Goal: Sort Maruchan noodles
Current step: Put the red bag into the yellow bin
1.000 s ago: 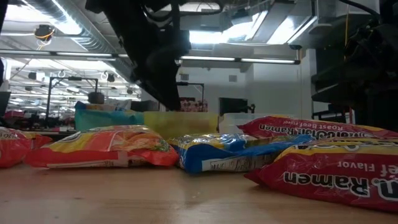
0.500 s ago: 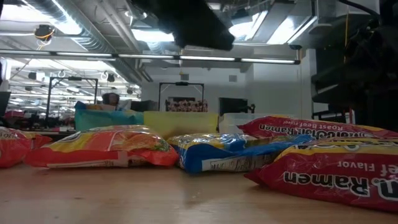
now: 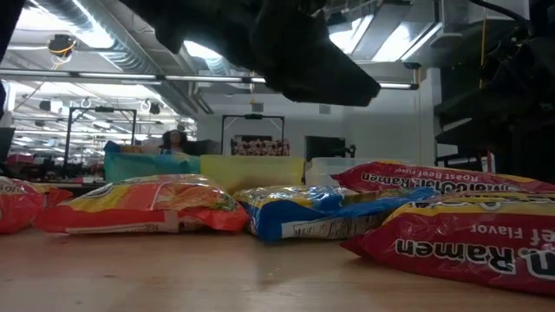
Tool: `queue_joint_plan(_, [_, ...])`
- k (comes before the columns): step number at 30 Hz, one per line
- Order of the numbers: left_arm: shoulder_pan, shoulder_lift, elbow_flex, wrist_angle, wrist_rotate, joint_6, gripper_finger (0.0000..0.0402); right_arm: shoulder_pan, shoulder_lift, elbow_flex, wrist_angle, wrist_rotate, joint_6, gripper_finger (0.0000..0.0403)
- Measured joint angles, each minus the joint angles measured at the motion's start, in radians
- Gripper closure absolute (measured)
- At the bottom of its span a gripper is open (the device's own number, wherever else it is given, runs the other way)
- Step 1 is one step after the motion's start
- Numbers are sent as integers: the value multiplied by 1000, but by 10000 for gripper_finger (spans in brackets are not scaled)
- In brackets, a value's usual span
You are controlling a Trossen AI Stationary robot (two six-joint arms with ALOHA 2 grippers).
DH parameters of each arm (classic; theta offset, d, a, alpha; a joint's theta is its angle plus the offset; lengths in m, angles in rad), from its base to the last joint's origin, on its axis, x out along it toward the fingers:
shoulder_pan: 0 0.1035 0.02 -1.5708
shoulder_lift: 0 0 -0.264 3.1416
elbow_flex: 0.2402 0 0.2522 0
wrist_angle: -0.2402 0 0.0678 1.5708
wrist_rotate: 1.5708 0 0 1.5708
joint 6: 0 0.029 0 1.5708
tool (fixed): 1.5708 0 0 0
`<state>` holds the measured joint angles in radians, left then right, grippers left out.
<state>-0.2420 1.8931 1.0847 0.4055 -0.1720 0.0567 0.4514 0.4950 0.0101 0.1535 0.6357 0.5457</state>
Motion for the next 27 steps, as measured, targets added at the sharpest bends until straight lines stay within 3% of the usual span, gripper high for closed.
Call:
queue_joint_plan(11, [-21,100,0,28,-22,3,152,0,0,0,-18,0,0,81])
queue_joint_plan(21, [-27,138,27,11,-70,-1,152,0,0,0,-32,2,-1,81])
queue_joint_plan(27, [-28,143,73,-93,-87,-2,174,0,0,0,-39,2,-1,81])
